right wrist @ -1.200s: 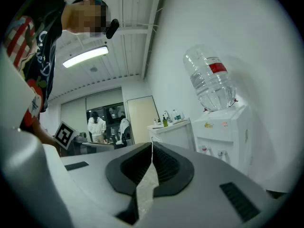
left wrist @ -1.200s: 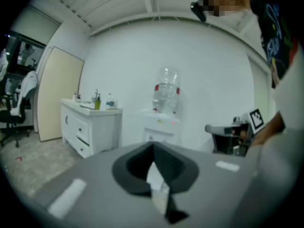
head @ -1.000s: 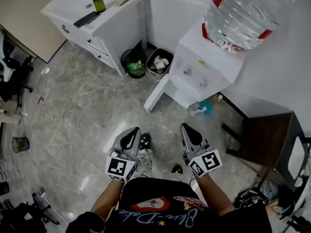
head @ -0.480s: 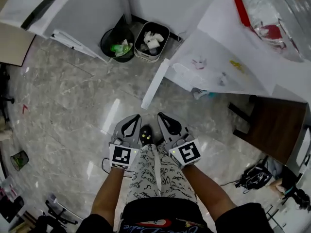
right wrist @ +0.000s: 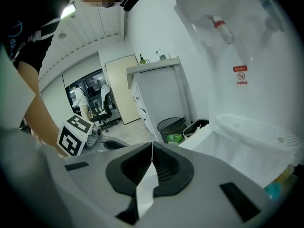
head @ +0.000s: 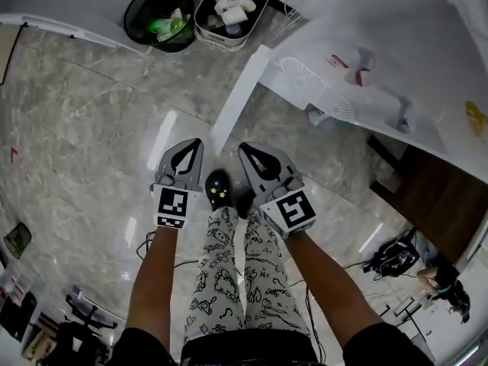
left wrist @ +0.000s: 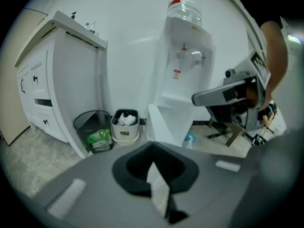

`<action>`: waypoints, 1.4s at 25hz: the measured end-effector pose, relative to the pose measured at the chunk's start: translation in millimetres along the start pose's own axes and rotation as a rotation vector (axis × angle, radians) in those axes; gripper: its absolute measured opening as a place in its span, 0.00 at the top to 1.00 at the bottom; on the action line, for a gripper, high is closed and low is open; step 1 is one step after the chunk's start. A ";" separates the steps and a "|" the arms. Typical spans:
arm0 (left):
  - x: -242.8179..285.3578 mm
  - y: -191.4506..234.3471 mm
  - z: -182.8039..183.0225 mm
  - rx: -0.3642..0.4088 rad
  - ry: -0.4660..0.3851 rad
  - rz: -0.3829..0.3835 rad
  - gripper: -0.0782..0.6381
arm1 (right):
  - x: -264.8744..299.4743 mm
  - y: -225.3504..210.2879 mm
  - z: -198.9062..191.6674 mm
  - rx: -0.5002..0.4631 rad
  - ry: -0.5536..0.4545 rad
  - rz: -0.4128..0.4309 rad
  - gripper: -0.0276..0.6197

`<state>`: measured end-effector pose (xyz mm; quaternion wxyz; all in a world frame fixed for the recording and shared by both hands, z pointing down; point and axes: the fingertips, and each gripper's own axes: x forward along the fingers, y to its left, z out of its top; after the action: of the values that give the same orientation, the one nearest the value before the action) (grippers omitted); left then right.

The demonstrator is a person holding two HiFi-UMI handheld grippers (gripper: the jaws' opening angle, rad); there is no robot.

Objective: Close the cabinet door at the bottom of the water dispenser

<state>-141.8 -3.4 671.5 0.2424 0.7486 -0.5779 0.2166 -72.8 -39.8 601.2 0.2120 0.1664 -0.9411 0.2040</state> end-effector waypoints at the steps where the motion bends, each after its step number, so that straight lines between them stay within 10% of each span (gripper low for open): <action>1: 6.0 2.2 -5.8 0.001 0.009 0.003 0.90 | 4.4 -4.1 -7.0 0.005 -0.002 0.001 0.93; 13: 41.4 -29.8 -37.5 -0.018 0.102 -0.060 0.90 | 9.8 -29.7 -38.7 0.035 -0.007 -0.020 0.93; 27: 116.0 -131.1 6.1 -0.087 -0.018 -0.205 0.90 | -66.7 -81.0 -101.9 0.287 -0.073 -0.231 0.93; 35: 168.3 -169.8 49.1 0.106 -0.015 -0.336 0.90 | -94.7 -109.5 -117.1 0.376 -0.071 -0.303 0.93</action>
<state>65.2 -125.1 715.3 0.2310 0.8480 -0.4342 0.1976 90.6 -59.5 688.1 0.1724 0.3492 -0.8579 0.3353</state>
